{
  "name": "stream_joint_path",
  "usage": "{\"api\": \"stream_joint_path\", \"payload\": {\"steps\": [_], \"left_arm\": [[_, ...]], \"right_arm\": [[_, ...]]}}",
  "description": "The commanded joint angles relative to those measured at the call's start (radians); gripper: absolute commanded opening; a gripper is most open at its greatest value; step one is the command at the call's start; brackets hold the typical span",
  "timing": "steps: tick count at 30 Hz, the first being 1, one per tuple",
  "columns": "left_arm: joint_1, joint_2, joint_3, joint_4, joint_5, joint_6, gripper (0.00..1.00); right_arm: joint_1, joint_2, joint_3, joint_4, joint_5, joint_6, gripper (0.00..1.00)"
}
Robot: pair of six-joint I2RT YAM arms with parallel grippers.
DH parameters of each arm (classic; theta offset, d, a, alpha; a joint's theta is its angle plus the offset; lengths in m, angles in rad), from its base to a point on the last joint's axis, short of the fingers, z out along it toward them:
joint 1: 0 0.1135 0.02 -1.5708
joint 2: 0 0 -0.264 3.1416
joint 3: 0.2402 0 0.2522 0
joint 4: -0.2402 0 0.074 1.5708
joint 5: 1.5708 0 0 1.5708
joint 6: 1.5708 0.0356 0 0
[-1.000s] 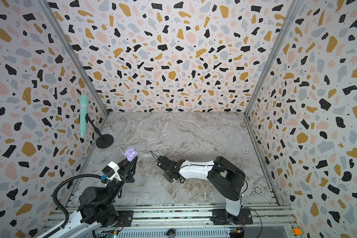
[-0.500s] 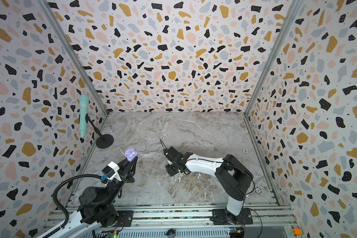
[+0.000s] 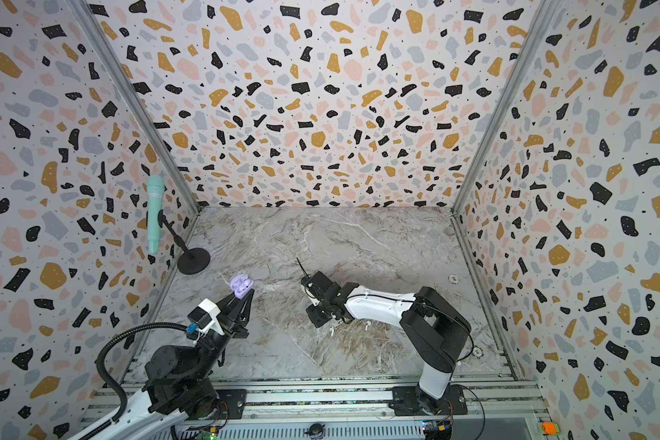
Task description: Insert the wireless bluetooth earbuds into the charging case
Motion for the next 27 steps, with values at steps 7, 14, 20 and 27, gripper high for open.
{"api": "stream_joint_path", "payload": {"steps": [7, 14, 20, 27], "left_arm": [[-0.006, -0.013, -0.009, 0.032, 0.009, 0.013, 0.0], [-0.006, -0.018, -0.007, 0.028, 0.008, 0.013, 0.0], [-0.006, -0.021, -0.008, 0.03, 0.008, 0.013, 0.0], [-0.006, -0.019, -0.008, 0.029, 0.008, 0.012, 0.0]], "right_arm": [[0.003, 0.027, 0.017, -0.041, -0.052, 0.178, 0.28], [0.005, 0.026, 0.004, -0.011, -0.125, 0.209, 0.28], [0.007, 0.002, -0.026, 0.004, -0.125, 0.242, 0.31], [0.026, 0.022, -0.013, 0.009, -0.116, 0.25, 0.32]]}}
